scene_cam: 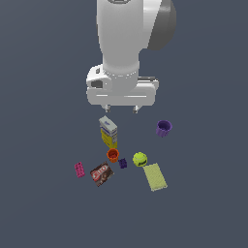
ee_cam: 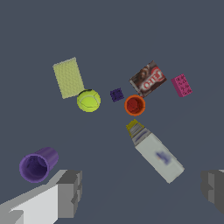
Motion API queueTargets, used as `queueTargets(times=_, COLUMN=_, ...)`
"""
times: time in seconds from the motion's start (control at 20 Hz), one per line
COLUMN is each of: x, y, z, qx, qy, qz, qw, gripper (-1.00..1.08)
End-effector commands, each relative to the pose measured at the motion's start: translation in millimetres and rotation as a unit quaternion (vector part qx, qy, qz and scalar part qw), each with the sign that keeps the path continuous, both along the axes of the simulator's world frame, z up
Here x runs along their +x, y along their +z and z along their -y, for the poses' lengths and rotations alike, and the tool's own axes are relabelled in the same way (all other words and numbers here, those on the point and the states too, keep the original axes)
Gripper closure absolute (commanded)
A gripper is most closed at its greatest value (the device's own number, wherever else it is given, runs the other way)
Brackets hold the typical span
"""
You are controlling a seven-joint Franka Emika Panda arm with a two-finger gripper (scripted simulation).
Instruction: Pick up a designated object from a clutter of objects.
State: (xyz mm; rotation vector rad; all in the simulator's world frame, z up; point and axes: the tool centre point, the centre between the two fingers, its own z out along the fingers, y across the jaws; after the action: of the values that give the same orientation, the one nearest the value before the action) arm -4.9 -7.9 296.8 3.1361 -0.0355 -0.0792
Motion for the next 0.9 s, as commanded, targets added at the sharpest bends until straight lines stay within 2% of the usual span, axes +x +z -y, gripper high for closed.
queueTargets(times=0.0, x=0, y=0, z=0, qx=0.000, qy=0.000, qz=0.000, qw=1.0000, gripper=-0.92)
queueTargets(times=0.5, x=-5, y=-6, z=-2, qx=-0.018, qy=0.013, qz=-0.012, qw=0.9997, gripper=-0.92)
queueTargets(times=0.85, x=-2, y=-10, z=-2, qx=-0.017, qy=0.017, qz=-0.011, qw=0.9996, gripper=-0.92)
